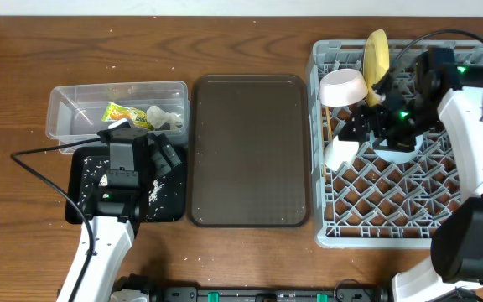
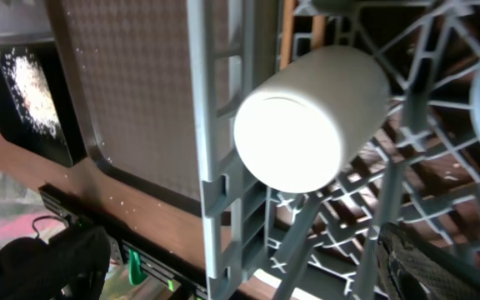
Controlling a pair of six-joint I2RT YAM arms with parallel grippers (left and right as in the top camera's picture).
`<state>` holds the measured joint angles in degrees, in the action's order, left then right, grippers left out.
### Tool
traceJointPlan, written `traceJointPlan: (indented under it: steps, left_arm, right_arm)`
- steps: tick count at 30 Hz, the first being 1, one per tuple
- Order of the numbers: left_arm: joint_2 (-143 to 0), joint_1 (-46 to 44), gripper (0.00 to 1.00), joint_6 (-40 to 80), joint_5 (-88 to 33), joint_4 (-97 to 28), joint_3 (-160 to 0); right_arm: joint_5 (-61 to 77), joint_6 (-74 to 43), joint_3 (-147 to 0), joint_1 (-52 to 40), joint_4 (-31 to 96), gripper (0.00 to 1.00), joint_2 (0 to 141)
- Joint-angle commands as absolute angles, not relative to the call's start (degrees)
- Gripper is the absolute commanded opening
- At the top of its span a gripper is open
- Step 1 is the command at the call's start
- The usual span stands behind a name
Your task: Sort waste into correct bins and load items into the dishwasher rack
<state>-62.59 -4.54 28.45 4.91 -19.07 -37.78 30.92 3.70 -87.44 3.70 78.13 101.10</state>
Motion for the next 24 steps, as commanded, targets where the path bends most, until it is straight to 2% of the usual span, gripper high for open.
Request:
traceJointPlan:
  steps: [1, 24]
  left_arm:
    - [-62.70, -4.29, 0.98, 28.10, 6.07, -19.03, -38.65]
    - [-62.70, -4.29, 0.98, 28.10, 6.07, -19.03, -38.65]
  right_arm:
    - [30.92, 2.42, -88.05, 2.11, 77.17, 0.99, 99.98]
    - [29.78, 1.76, -88.05, 1.48, 75.22, 0.99, 99.98]
